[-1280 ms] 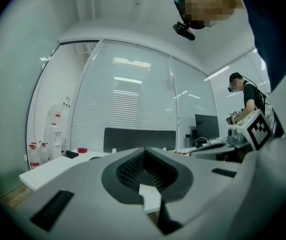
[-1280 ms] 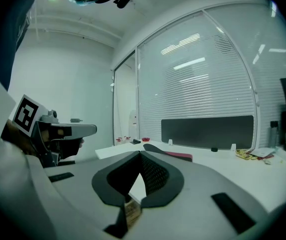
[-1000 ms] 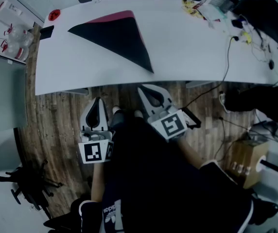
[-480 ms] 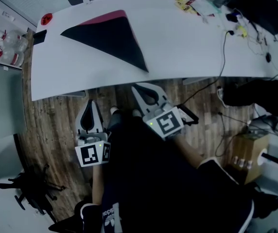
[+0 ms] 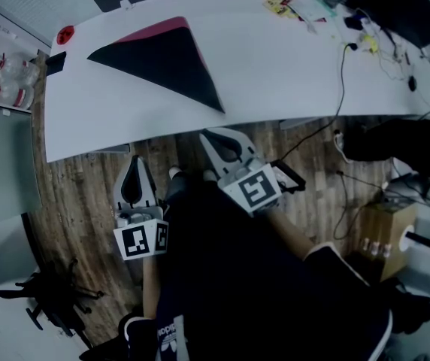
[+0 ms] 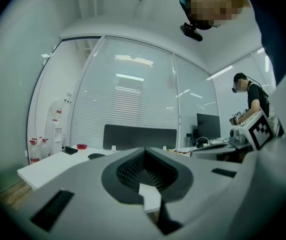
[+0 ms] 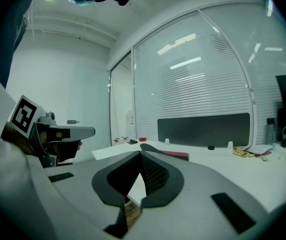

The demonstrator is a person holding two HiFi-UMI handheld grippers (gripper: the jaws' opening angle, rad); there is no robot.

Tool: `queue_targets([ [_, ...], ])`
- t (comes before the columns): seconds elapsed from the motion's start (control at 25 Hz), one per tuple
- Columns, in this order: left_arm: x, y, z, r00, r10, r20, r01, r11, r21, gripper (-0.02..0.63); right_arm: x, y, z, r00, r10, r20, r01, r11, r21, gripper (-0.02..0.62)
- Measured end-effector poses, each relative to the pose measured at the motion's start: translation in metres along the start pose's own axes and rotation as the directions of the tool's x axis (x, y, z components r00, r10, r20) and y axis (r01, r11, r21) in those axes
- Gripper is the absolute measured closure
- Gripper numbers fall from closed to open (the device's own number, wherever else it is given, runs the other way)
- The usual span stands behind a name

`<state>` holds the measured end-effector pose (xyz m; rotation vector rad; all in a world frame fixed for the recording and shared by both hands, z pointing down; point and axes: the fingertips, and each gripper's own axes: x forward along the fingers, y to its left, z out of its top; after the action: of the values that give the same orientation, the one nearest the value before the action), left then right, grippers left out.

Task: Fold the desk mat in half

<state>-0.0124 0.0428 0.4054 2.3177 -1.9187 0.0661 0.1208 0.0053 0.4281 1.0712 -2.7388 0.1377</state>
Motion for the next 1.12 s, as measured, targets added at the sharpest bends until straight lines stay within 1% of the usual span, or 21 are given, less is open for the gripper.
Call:
queue_targets([
  [0.2, 0.003, -0.011, 0.001, 0.999, -0.051, 0.011, 0.051, 0.999, 0.015, 0.603, -0.001, -0.004, 0.0, 1.0, -0.006, 0.004, 0.006, 1.0, -0.006, 0.592],
  [0.36, 0.002, -0.008, 0.0, 0.999, -0.038, 0.001, 0.038, 0.999, 0.026, 0.603, -0.002, -0.007, 0.0, 1.0, -0.014, 0.01, 0.014, 1.0, 0.004, 0.592],
  [0.56, 0.003, -0.007, -0.002, 1.0, -0.017, -0.01, 0.017, 1.0, 0.017, 0.603, -0.002, -0.008, -0.001, 1.0, -0.016, 0.012, 0.016, 1.0, 0.006, 0.592],
  [1.12, 0.006, -0.015, -0.006, 0.999, -0.029, -0.032, 0.029, 0.999, 0.017, 0.603, -0.01, -0.017, -0.009, 1.0, -0.028, -0.001, 0.028, 0.999, 0.033, 0.592],
])
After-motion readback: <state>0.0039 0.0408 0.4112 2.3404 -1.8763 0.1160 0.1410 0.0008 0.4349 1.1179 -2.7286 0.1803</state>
